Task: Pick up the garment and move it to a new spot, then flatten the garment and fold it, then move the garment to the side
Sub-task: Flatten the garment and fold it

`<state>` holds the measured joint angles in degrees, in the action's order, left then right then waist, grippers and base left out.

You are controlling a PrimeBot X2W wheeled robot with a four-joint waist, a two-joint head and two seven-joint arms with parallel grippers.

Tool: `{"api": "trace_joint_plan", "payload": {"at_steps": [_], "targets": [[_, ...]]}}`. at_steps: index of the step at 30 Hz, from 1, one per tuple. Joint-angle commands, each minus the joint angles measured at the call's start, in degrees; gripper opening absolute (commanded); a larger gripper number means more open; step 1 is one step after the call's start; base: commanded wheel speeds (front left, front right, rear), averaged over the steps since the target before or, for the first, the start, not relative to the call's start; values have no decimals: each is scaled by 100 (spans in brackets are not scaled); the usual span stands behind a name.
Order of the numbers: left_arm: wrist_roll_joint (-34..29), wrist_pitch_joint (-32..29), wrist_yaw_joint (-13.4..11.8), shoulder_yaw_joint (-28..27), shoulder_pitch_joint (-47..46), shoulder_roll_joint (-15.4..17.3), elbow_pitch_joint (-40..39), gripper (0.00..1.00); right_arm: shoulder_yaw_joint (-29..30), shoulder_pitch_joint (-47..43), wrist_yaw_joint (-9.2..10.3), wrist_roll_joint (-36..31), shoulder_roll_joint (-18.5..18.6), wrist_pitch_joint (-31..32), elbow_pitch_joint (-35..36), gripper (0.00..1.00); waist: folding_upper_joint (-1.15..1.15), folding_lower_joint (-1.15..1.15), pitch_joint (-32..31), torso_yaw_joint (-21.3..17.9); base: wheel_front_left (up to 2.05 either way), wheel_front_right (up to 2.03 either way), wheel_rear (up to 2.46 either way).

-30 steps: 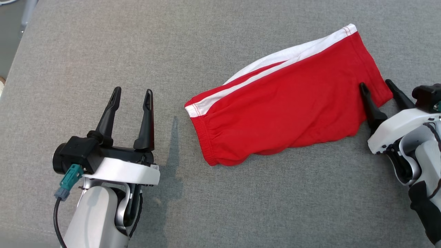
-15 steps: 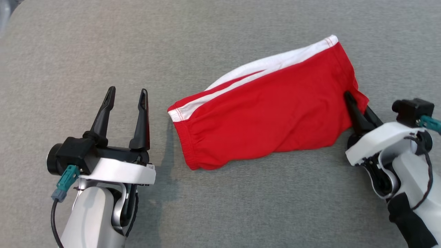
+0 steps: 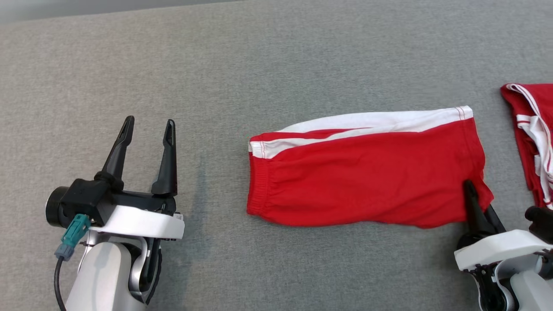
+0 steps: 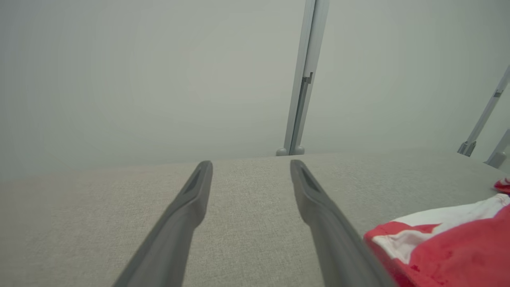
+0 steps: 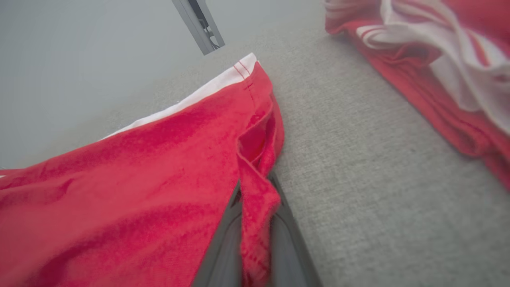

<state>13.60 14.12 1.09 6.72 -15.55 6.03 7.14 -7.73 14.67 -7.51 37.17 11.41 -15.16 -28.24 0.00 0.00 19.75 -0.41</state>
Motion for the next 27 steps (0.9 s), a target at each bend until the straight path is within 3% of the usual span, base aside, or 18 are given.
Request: {"api": "trace_joint_plan", "payload": {"at_steps": [1,14,22,27], "targets": [[-27,-24,-20,1,42,27,-32,100,75,-63,4,-42,-8,-6,40,0,0,0,-11,-71,0,0,0],[61,-54,-95,47,105,31,-80,100,118,356,3,-674,-202,-7,744,0,0,0,-119,31,0,0,0],[147,-20,-86,140,104,-34,34,100,-1013,805,3,-1046,-716,357,1652,0,0,0,-252,275,0,0,0],[179,7,-61,245,40,-79,105,100,-1938,891,3,-904,-822,688,1446,0,0,0,-242,490,0,0,0]]}}
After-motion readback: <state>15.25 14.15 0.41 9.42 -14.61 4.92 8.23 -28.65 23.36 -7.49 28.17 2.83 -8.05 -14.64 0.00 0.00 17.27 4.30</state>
